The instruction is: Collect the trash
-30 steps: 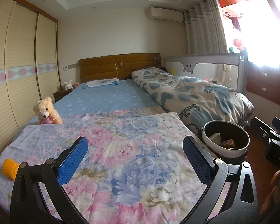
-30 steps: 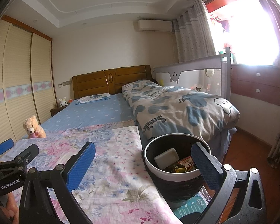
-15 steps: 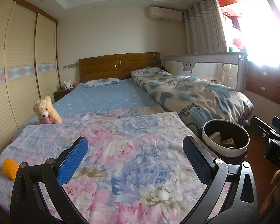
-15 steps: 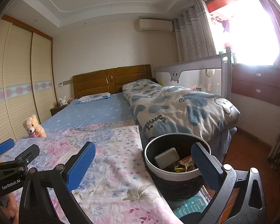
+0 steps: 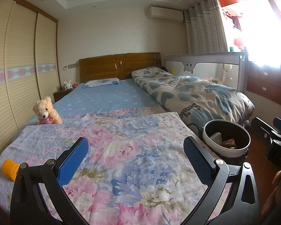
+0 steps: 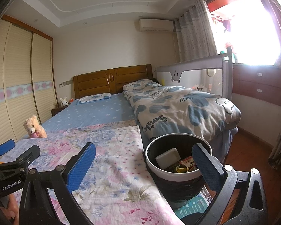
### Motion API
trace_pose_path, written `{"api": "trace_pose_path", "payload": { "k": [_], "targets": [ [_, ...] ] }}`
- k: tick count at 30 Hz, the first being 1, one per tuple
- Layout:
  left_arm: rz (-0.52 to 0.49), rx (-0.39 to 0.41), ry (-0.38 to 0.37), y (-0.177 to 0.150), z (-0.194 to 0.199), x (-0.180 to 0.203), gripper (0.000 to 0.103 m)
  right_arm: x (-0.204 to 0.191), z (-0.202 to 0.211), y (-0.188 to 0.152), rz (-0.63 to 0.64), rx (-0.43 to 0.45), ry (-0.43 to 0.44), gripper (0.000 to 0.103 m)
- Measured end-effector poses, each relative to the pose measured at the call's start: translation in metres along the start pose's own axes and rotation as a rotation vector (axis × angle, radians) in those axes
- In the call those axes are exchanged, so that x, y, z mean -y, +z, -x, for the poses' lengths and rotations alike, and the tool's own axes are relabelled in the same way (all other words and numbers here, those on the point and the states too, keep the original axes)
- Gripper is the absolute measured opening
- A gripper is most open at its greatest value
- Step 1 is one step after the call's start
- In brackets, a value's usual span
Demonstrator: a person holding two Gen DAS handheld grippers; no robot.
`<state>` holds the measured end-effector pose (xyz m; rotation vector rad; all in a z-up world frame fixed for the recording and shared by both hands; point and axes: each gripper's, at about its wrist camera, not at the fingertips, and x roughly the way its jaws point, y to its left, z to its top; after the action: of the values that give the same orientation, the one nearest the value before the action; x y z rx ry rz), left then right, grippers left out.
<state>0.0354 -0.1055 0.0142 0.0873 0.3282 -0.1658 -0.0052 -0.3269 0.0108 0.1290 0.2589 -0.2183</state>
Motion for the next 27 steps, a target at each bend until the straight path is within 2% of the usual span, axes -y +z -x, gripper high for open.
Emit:
{"api": "trace_pose_path", "payload": {
  "k": [27],
  "targets": [
    [-0.003, -0.004, -0.001, -0.0033, 0.0002, 0.0012, 0.103, -0.0042, 0.0000, -0.0020, -0.003, -0.006, 0.004, 0.103]
  ]
}}
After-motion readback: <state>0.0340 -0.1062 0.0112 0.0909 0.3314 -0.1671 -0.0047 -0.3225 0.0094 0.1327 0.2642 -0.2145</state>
